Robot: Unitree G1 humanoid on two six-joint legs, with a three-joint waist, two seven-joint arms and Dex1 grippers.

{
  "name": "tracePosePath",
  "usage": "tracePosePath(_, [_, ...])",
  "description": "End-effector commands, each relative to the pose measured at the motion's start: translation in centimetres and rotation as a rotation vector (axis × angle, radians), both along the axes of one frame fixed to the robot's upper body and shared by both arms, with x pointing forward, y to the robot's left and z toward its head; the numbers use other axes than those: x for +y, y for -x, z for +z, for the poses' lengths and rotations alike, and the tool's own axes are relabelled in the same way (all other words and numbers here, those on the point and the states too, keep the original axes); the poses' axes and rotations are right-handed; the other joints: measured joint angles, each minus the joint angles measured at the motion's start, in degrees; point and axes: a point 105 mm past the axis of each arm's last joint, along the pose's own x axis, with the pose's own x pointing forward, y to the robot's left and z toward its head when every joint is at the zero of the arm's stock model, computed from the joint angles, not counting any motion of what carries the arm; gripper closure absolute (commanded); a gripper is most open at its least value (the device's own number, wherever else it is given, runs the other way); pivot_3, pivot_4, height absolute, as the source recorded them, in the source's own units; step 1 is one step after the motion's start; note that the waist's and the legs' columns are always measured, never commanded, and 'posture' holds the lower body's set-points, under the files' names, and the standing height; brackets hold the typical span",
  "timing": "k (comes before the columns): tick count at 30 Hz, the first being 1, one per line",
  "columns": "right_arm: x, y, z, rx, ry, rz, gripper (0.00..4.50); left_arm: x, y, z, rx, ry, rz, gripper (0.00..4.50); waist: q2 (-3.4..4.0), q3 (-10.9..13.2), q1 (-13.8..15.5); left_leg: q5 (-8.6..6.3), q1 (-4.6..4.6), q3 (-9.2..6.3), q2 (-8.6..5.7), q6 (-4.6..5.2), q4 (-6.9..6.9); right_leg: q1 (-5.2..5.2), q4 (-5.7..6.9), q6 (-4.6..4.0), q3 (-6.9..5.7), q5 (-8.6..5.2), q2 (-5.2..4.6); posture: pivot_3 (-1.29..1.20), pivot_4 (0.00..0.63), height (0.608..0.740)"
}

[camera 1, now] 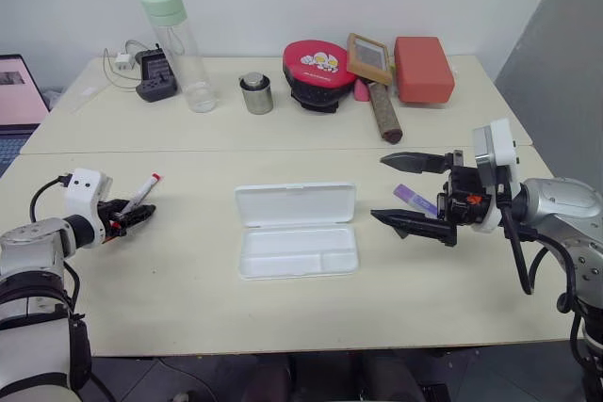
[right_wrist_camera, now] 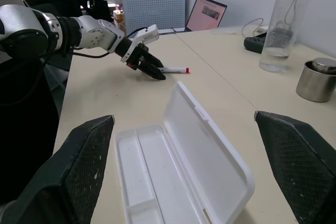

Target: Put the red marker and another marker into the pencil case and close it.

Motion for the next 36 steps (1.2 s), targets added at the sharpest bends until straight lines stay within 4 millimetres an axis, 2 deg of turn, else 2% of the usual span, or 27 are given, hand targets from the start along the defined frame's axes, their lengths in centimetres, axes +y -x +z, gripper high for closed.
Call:
tracePosePath(1, [0.2, 0.7, 0.8, -0.045, 0.0, 0.025, 0.0, -0.5, 1.7, -2.7, 0.126, 0.062, -0.018, 2.56, 0.1, -0.1, 0.0, 0.0, 0.0, 0.01, 0.0, 0.0, 0.0, 0.0, 0.0, 0.0, 0.02, 0.0, 0.0, 0.0, 0.15, 0.74])
tracePosePath(11, [0.5, 1.9, 0.7, -0.011, 0.008, 0.118, 0.0, -0.7, 2.6, -3.2, 0.131, 0.101, -0.007, 4.07, 0.28, -0.2, 0.0, -0.01, 0.07, 0.05, 0.02, 0.01, -0.01, 0.02, 0.0, 0.0, 0.06, 0.0, -0.01, 0.0, 0.15, 0.74])
tracePosePath(25, [0.2, 1.7, 0.7, -0.012, 0.009, 0.106, 0.0, -1.4, 2.8, -3.4, 0.111, 0.126, -0.012, 4.07, 0.46, -0.4, 0.0, -0.01, 0.1, 0.06, 0.02, 0.02, -0.02, 0.05, -0.01, 0.0, 0.08, 0.0, -0.01, 0.0, 0.15, 0.74])
tracePosePath(27, [0.1, 1.6, 0.7, -0.015, 0.008, 0.099, 0.0, -1.9, 2.5, -2.4, 0.07, 0.133, -0.036, 4.07, 0.46, -0.4, 0.0, -0.02, 0.1, 0.06, 0.02, 0.02, -0.02, 0.05, -0.01, 0.0, 0.08, 0.0, -0.01, 0.0, 0.15, 0.74])
tracePosePath(33, [-0.1, 1.5, 0.8, -0.019, 0.006, 0.093, 0.0, -5.1, 1.3, 3.7, -0.149, 0.219, -0.153, 4.07, 0.24, -0.2, 0.0, -0.02, 0.01, -0.01, 0.03, 0.02, 0.0, 0.03, -0.04, 0.0, 0.04, 0.0, -0.03, 0.0, 0.15, 0.74])
tracePosePath(36, [-0.3, 1.4, 1.0, -0.024, 0.009, 0.086, 0.0, -10.0, 2.3, 8.5, -0.279, 0.221, -0.405, 4.07, -0.2, -0.1, 0.1, -0.01, -0.1, -0.13, 0.08, 0.01, 0.02, -0.03, -0.06, -0.01, 0.04, 0.01, -0.1, 0.0, 0.15, 0.74])
